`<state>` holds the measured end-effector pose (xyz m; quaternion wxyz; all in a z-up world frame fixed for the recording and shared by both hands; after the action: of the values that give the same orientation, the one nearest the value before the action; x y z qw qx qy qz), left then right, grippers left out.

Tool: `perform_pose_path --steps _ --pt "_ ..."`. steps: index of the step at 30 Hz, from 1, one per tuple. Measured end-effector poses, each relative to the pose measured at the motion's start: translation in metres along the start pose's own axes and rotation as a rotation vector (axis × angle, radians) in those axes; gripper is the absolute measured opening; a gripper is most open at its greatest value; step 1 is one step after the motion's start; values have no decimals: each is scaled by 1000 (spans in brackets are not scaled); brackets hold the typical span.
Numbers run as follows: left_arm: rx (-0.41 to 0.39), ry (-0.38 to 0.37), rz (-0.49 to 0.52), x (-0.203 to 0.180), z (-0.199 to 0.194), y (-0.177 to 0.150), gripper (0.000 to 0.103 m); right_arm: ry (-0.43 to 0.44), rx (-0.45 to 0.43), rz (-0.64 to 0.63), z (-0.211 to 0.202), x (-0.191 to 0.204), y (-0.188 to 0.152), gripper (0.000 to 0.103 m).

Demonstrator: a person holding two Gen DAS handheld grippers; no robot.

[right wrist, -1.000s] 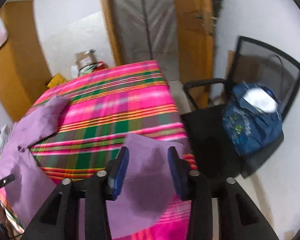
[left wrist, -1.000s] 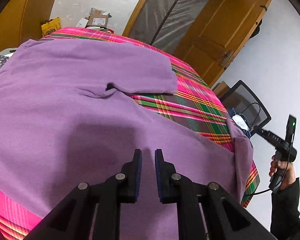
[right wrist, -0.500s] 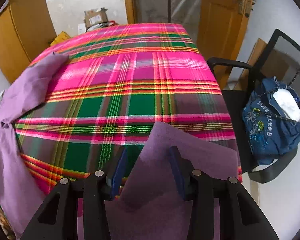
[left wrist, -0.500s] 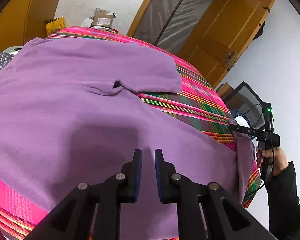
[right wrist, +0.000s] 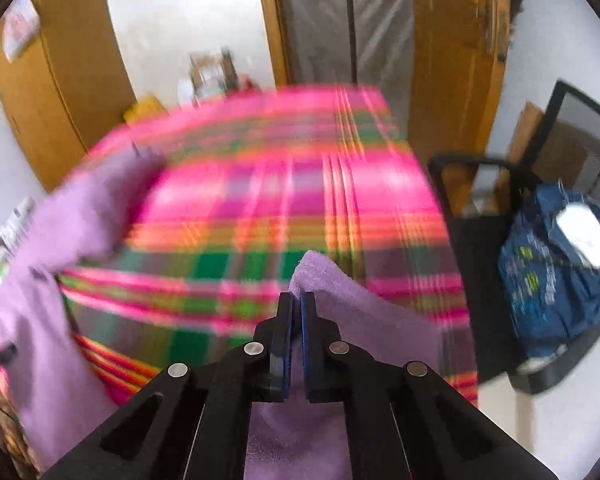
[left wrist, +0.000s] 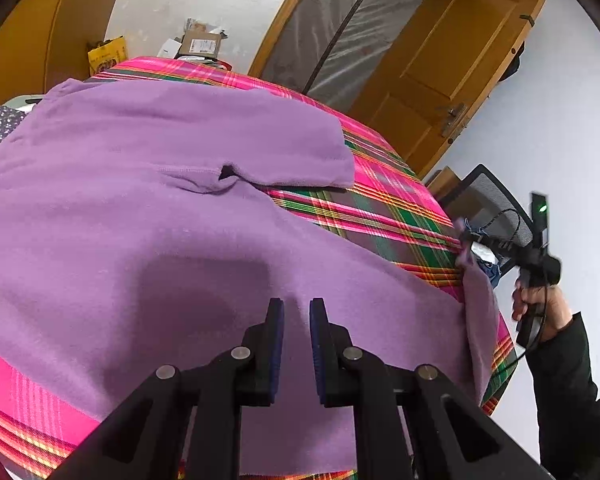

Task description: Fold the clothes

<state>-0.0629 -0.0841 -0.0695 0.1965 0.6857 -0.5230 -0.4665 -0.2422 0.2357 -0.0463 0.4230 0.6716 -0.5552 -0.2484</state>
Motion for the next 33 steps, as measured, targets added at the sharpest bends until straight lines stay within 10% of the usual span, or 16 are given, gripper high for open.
perform_pose_path --steps 13,26,33 --pt "25 -121 64 -43 -2 -8 13 104 -545 211 -167 -22 96 4" --pt "147 -243 184 -95 6 -36 13 -228 -247 591 -233 -131 -137 7" --pt "101 -183 149 -70 -5 -19 13 -321 -296 467 -252 -122 -126 39"
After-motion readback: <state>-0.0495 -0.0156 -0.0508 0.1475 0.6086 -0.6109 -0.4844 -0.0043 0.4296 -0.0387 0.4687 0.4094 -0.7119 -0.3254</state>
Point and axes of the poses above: each gripper's, at about its wrist camera, not at the fingertips, and z roughly the way its jaws point, x to its left, y to its top, the point moved 6 cm from there along z, roughly the way its jaws point, and after that the axes turned 14 degrees about -x, right-handed, at the moved point
